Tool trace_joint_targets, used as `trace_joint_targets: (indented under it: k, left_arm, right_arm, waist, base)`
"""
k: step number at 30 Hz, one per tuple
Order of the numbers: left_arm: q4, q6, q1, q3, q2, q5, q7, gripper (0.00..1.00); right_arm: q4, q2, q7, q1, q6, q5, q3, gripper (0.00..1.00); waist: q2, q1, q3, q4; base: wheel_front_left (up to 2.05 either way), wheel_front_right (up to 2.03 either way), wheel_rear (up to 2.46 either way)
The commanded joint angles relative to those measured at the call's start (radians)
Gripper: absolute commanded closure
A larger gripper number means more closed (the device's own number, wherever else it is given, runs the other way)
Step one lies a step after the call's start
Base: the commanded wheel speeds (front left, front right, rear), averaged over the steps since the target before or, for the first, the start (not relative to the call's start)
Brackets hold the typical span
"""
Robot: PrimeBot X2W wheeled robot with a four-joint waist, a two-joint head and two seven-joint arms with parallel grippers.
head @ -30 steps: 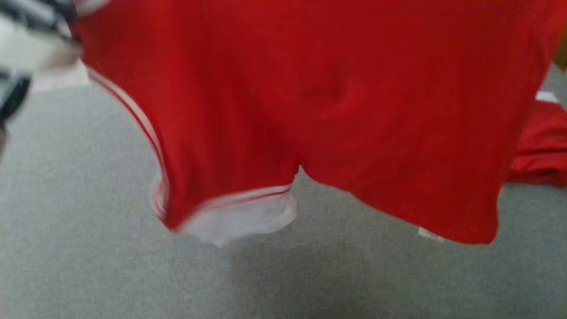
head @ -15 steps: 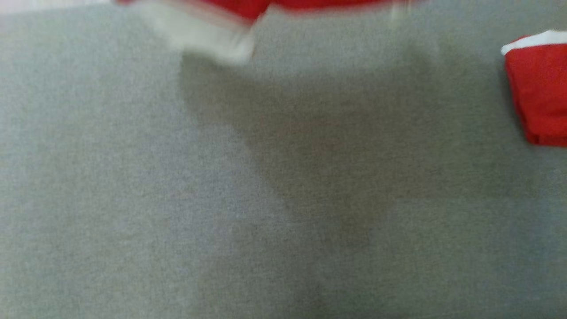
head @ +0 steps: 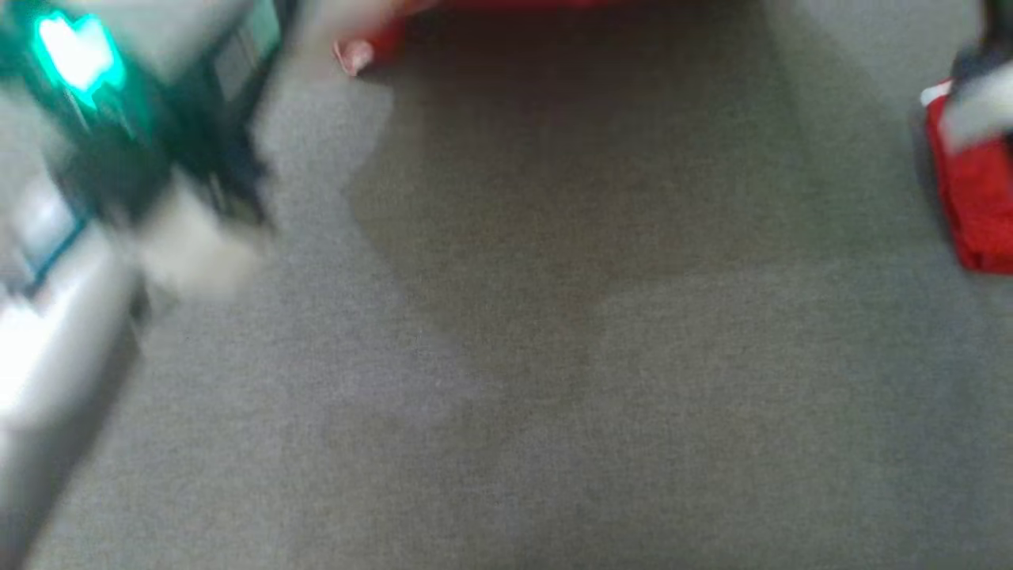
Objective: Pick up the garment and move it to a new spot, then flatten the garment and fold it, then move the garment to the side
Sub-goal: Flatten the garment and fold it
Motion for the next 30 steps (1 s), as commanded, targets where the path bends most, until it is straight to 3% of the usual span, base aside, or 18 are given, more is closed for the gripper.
trace_joint_targets:
  k: [1,8,17,24,30]
  left_arm:
    - [-0.058,0.008,0.034,0.063,0.054,-0.003,-0.004,1.0]
    - [-0.143,0.009,0.471,0.039,0.058,0.008,-0.004,1.0]
    - [-0.157,0.024,0.792,-0.01,0.065,0.019,-0.004,1.0]
    - [-0.168,0.019,0.852,-0.009,0.072,0.02,-0.004,1.0]
    - [-0.15,0.012,0.709,0.029,0.056,0.07,-0.004,1.0]
  right_arm:
    - [-0.042,-0.021,-0.006,0.074,-0.001,0.002,-0.02,1.0]
    - [-0.146,-0.044,-0.006,0.493,-0.001,0.007,-0.107,1.0]
    - [-0.256,-0.029,-0.006,0.871,-0.001,-0.043,-0.192,1.0]
    - [-0.316,-0.015,0.008,0.983,-0.001,-0.028,-0.25,1.0]
    - [-0.325,-0.001,0.028,0.917,-0.001,-0.041,-0.275,1.0]
  waist:
    - [0.0,0.0001,-0.039,0.002]
    - [0.0,0.0001,-0.151,0.007]
    - [0.0,0.0001,-0.242,0.0]
    - [0.0,0.0001,-0.236,0.004]
    - [0.0,0.0001,-0.167,0.015]
  base:
    - [0.0,0.0,0.0]
    - [0.0,0.0,0.0]
    - [0.0,0.0,0.0]
    - [0.0,0.0,0.0]
    - [0.0,0.0,0.0]
